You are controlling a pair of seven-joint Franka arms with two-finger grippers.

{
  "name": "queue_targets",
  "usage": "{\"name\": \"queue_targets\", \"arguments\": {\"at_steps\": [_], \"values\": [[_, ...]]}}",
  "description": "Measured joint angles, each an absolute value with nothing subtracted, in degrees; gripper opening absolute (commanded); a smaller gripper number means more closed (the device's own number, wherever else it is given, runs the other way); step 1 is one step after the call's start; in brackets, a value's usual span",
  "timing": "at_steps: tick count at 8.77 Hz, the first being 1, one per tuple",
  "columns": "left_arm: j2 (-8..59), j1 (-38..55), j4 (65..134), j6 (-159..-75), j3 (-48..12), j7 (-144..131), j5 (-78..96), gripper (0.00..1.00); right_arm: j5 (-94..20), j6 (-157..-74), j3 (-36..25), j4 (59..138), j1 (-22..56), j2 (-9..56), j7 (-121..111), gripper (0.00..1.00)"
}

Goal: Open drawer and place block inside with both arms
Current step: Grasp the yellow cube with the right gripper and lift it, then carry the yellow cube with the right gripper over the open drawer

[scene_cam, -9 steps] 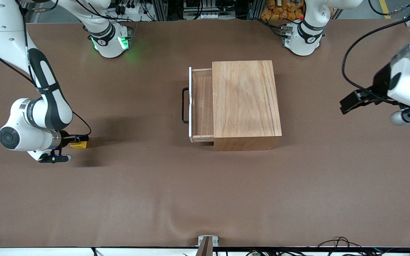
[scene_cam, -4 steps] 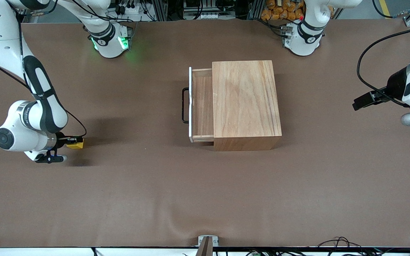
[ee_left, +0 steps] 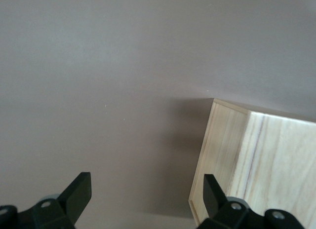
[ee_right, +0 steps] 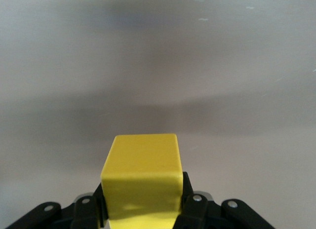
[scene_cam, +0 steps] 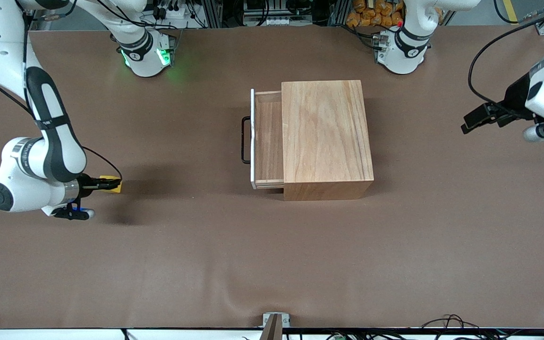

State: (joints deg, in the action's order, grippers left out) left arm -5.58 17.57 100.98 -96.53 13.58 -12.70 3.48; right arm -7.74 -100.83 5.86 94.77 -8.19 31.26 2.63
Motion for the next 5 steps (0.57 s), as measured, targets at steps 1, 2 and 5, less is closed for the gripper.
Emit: {"name": "queue_targets", "arguments": {"at_steps": [1,2,5], "values": [[-5.7,17.6,100.7,-96.7,13.5,-9.9,3.5,1.0,-10.5,-95.9,7.6,90.7,-6.5,30.6,9.3,0.0],[-5.4,17.5,100.2,-96.8,13.6,-8.3,3.4,1.0,-13.0,-92.8,9.4,87.4,-4.4,30.0,17.3,0.0],[-4.3,17.4,97.6,-96.9,13.8,-7.6,3.4,1.0,-18.4,-92.1,18.9,84.3,1.3,28.9,41.8,0.0]]}}
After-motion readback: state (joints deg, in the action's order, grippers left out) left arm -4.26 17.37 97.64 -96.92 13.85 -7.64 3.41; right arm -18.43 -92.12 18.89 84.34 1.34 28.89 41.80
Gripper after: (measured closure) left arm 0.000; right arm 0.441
